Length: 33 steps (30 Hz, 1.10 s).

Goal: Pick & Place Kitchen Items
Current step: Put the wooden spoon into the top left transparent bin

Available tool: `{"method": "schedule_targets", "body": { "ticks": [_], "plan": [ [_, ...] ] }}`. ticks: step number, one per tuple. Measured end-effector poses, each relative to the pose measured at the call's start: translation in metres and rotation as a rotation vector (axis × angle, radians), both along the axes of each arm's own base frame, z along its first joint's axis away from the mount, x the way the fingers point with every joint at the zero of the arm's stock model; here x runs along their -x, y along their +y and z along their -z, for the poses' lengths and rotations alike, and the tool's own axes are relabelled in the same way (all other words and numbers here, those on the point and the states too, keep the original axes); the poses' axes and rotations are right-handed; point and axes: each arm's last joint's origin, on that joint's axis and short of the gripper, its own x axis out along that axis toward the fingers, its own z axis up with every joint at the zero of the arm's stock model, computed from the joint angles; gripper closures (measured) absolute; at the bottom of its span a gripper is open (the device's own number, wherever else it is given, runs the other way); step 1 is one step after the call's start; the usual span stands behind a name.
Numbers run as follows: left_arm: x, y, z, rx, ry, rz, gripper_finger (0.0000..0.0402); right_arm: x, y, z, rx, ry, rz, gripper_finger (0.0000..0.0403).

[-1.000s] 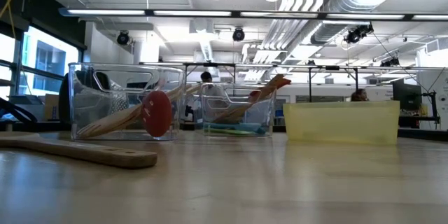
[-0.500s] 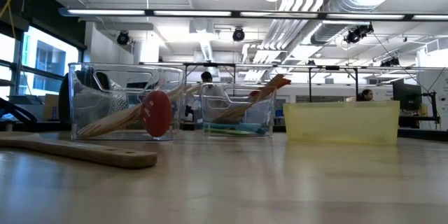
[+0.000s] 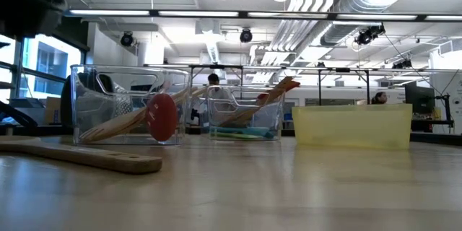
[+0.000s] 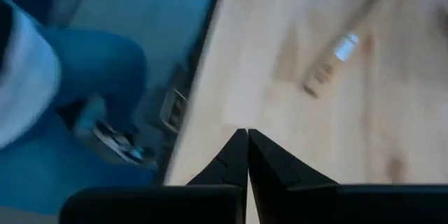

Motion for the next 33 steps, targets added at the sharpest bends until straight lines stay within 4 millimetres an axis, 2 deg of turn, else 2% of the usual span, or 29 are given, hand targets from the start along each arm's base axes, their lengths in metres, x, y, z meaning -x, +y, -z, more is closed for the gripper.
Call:
{"method": "schedule_targets", "body": {
  "ticks": [7, 16, 26, 33],
  "plan": [
    [0.005, 0.007, 0.016, -0.018, 0.015, 0.033, 0.0396, 0.003, 0.014, 0.006, -0.107, -0.075, -0.068, 0.04],
    [-0.001, 0.004, 0.017, -0.031, -0.062, 0.094, 0.0396, 0.006, 0.02, 0.007, -0.116, -0.093, -0.074, 0.0401],
    [-0.006, 0.012, 0.017, -0.093, -0.083, 0.121, 0.04, 0.005, 0.02, 0.006, -0.105, -0.111, -0.091, 0.0401],
    [-0.011, 0.035, 0.044, 0.001, -0.05, 0.087, 0.0401, 0.005, 0.02, 0.006, -0.104, -0.11, -0.091, 0.0401]
  ]
}}
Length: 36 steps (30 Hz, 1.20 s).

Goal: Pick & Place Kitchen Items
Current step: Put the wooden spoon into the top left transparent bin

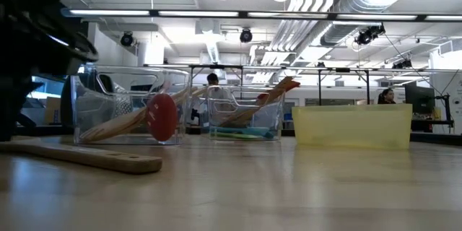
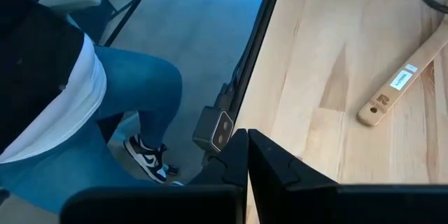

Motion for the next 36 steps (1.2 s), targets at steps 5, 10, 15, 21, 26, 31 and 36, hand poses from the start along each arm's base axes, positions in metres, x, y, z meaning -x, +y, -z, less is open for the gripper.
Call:
{"method": "schedule_targets", "body": {
  "ticks": [5, 10, 15, 21, 26, 31, 36],
  "plan": [
    [0.008, 0.013, 0.021, 0.098, 0.03, -0.052, 0.0401, 0.0, 0.0, 0.0, 0.0, 0.003, -0.002, 0.0401],
    [0.01, 0.015, 0.025, 0.115, 0.035, -0.087, 0.0401, 0.0, 0.0, 0.0, 0.0, 0.003, -0.003, 0.0401],
    [-0.002, 0.006, 0.023, 0.226, -0.041, -0.088, 0.0401, 0.0, 0.0, 0.0, 0.001, 0.004, -0.004, 0.0401],
    [-0.019, -0.005, 0.023, 0.368, -0.204, -0.067, 0.0401, 0.001, 0.0, 0.001, 0.005, 0.01, -0.004, 0.0401],
    [-0.029, -0.01, 0.027, 0.391, -0.282, -0.111, 0.0401, 0.001, 0.0, 0.001, 0.006, 0.01, -0.003, 0.04],
    [-0.042, -0.017, 0.038, 0.439, -0.358, -0.163, 0.0401, 0.0, 0.0, 0.002, 0.002, 0.008, 0.002, 0.0399],
    [-0.051, -0.022, 0.044, 0.493, -0.415, -0.205, 0.0401, 0.003, -0.004, 0.015, 0.025, 0.034, 0.069, 0.0378]
  ]
}}
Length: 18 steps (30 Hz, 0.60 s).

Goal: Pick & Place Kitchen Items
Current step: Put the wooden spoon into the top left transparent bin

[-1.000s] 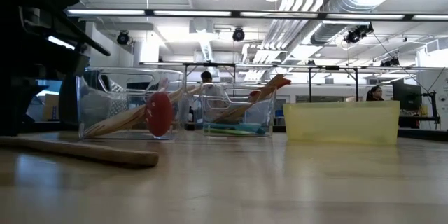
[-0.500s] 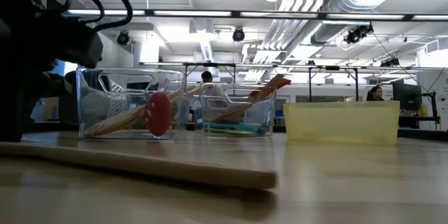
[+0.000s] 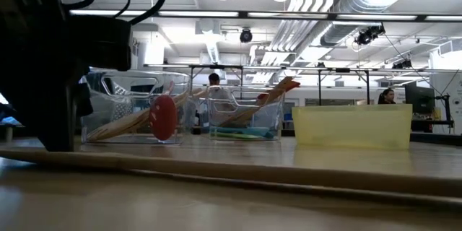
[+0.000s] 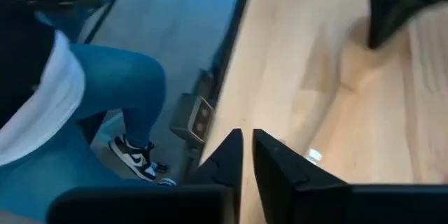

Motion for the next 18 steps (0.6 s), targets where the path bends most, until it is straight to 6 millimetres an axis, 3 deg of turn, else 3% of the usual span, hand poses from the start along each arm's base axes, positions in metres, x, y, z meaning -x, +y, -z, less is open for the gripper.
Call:
{"method": "schedule_targets", "body": {
  "ticks": [13, 18],
  "plan": [
    [0.0, 0.001, 0.001, -0.005, -0.013, -0.079, 0.0401, 0.012, -0.015, 0.041, 0.008, 0.127, 0.186, 0.0187],
    [0.003, 0.002, 0.006, 0.013, -0.037, -0.109, 0.0401, 0.021, -0.014, 0.055, -0.017, 0.204, 0.209, 0.0159]
  ]
}}
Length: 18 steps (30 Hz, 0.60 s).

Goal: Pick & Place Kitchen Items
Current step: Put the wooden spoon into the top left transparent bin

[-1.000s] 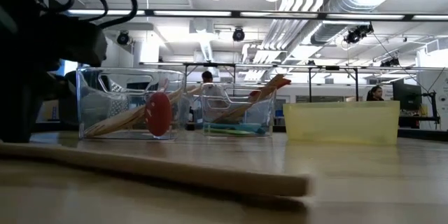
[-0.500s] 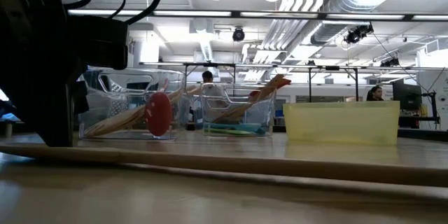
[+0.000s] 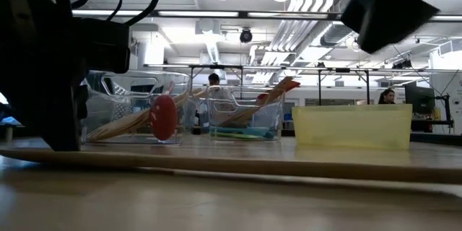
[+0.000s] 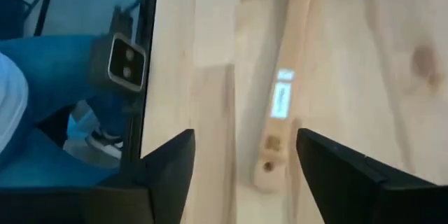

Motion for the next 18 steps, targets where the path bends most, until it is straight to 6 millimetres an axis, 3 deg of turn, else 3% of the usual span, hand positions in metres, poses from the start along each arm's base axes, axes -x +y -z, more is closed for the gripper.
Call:
{"method": "schedule_targets", "body": {
  "ticks": [10, 18],
  "plan": [
    [-0.005, -0.005, 0.009, 0.02, -0.066, -0.004, 0.0401, 0.032, 0.009, 0.031, -0.061, 0.137, 0.102, 0.016],
    [-0.005, -0.005, 0.009, 0.002, -0.073, -0.001, 0.0401, 0.065, 0.014, 0.058, -0.055, 0.117, 0.262, 0.016]
  ]
}}
